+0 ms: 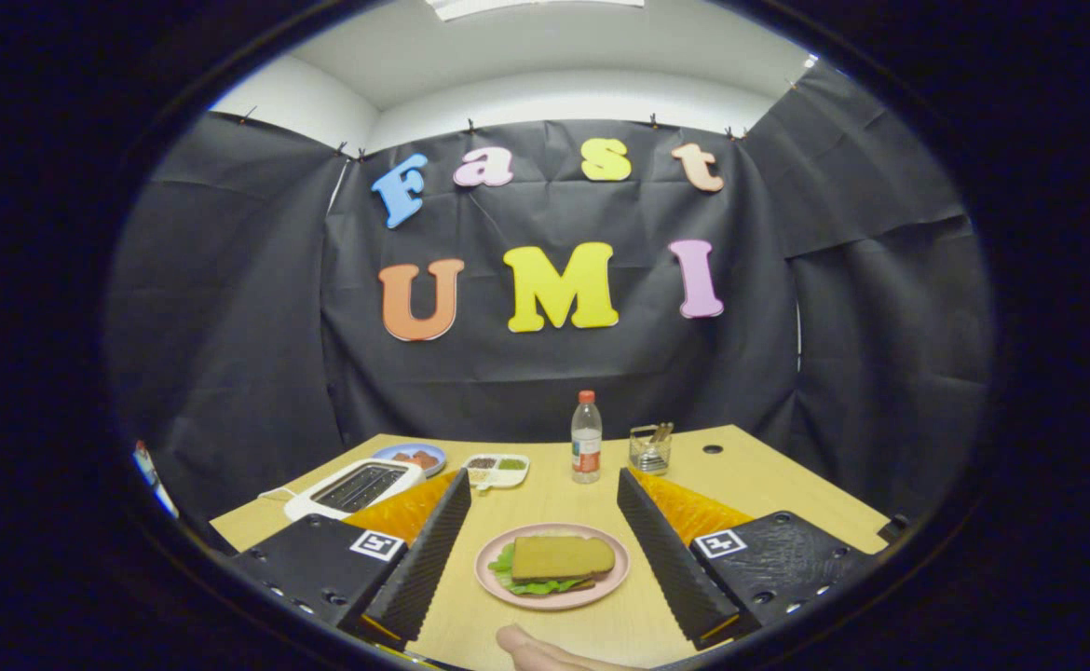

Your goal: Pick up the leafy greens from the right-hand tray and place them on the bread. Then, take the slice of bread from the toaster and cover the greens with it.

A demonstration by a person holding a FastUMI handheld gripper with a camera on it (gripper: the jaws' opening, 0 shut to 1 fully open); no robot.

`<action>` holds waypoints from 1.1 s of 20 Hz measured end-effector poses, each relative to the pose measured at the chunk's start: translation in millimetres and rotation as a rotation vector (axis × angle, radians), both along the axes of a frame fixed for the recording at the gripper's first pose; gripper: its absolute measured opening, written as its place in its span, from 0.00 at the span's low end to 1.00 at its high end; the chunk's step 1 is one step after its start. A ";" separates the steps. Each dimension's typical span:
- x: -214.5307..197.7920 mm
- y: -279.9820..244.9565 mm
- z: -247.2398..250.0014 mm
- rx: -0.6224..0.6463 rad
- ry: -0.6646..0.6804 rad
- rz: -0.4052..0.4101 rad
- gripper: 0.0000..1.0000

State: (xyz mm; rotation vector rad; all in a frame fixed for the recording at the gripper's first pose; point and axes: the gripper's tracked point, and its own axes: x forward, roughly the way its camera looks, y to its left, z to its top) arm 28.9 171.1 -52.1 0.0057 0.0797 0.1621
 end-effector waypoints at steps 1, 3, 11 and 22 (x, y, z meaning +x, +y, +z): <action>-12.5 -6.9 8.9 -0.008 -0.028 -0.024 0.97; -38.4 -13.7 15.8 -0.035 -0.045 -0.041 0.97; -139.8 -54.2 52.5 -0.023 -0.099 -0.085 0.97; -196.5 -76.8 62.4 0.004 -0.151 -0.133 0.96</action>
